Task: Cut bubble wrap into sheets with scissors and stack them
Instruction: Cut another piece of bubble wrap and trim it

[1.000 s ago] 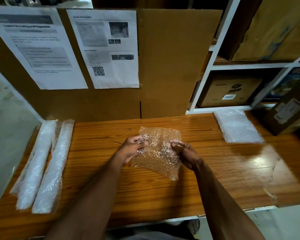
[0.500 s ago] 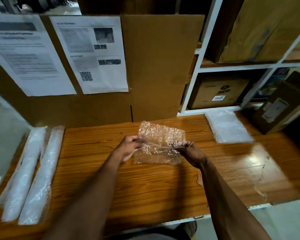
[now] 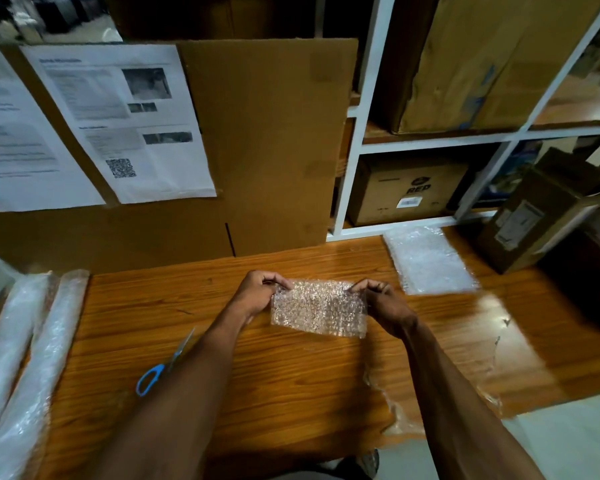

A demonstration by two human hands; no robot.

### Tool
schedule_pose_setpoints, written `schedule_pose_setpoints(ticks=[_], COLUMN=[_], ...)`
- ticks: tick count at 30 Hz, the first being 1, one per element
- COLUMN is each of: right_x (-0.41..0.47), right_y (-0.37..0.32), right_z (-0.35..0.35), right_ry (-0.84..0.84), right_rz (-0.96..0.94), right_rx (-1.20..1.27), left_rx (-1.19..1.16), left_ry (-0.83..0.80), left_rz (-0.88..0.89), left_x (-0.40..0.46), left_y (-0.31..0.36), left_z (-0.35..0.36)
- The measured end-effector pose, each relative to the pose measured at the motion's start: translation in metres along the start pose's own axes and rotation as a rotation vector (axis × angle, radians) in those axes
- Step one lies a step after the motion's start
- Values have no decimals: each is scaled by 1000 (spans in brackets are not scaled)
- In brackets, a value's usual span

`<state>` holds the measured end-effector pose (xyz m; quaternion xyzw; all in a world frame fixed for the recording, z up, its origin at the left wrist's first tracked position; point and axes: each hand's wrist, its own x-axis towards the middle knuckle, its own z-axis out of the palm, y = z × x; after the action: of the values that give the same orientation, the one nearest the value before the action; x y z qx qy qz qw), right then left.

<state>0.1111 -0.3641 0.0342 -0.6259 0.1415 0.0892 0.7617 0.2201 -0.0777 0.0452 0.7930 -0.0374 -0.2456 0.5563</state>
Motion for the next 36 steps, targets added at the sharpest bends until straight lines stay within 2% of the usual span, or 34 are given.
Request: schedule_pose_setpoints(ticks=[4,9,11,15,20,25,29,31,36], right_x=[6,13,15,19,27,42,53,54,61], right_y=[-7,-15,-19,-23,-17,-13,-6,-8,-20], right_z=[-32,-72,-88,-130,-186,-229,-256,-265,-283], right_ry=[47,78,105,193,380,659,875,896,848], right_rz=[15,53,28,-7,-53,-38,7,25,126], right_rx=[-42,168,163,197,-83,10,-101,-185,-133], left_rx=[-48,-224,-259,-187,-86,62,171,193,208], left_ry=[-2,-94,-137,-220,-117,-80,-66,-42,-71], left_rz=[9,-16,-3,3,-11,63,132,162,186], left_x=[13,42,50,73,117,164,198,212,252], left_y=[19,31,42,61,80,116,141,153,169], left_z=[29,68,88,135,194,253,286,299,324])
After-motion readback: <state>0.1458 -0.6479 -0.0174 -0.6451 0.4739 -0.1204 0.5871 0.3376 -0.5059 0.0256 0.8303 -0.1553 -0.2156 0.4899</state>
